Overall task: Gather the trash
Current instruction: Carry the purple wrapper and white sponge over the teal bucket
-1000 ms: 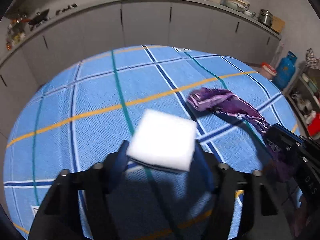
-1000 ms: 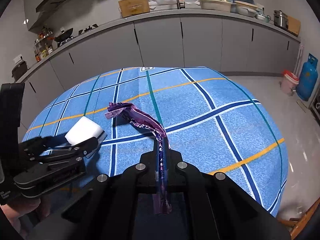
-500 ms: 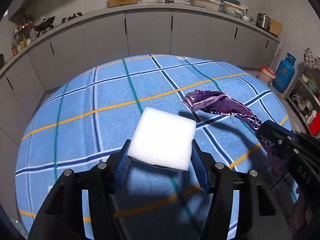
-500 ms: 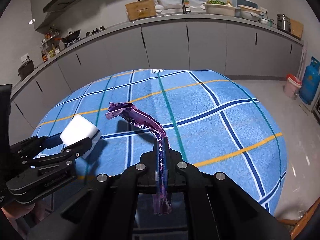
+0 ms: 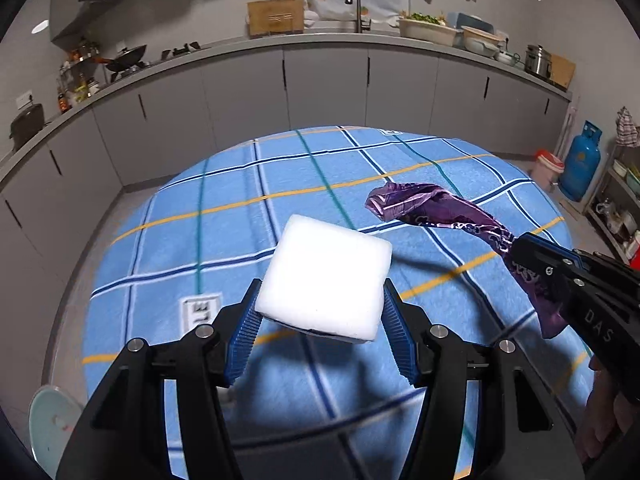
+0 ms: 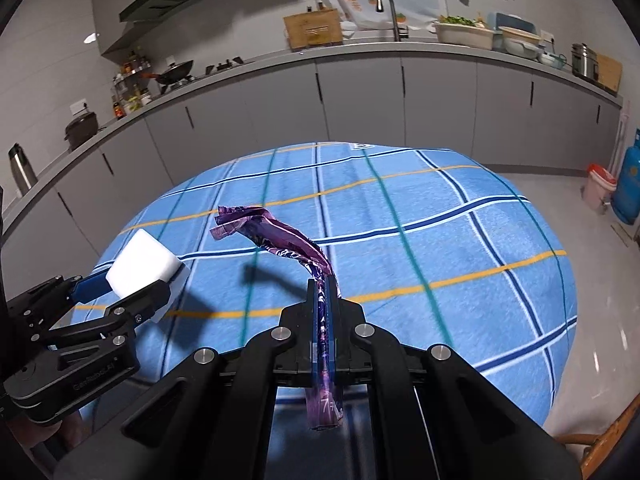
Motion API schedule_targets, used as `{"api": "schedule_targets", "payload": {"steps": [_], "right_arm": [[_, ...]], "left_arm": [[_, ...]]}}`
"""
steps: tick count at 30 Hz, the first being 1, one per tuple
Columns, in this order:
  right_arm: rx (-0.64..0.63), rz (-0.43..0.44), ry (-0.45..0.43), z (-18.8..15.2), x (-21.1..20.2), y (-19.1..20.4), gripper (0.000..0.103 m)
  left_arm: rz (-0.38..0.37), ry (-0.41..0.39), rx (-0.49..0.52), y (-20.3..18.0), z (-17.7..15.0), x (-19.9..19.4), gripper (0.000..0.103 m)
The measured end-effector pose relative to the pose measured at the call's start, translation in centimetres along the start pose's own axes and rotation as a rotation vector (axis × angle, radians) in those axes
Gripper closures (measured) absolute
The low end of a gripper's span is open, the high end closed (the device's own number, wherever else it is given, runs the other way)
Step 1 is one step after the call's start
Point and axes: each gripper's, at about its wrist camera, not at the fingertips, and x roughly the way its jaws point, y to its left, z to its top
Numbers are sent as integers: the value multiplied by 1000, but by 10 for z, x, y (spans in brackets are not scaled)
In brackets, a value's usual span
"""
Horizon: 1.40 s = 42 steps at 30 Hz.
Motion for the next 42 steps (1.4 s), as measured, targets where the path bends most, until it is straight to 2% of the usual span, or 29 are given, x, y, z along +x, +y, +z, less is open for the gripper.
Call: {"api": "schedule_targets", "payload": {"steps": [13, 31, 42], "right_arm": [[-69, 88, -10, -18, -30, 49, 99], [-166, 210, -15, -35, -53, 108, 99], [-216, 262, -25, -39, -63, 139, 99]], "left_arm": [[66, -53, -79, 42, -40, -64, 46], [147, -76, -170, 93, -90, -120, 46], [188, -98, -205, 117, -106, -147, 46]]}}
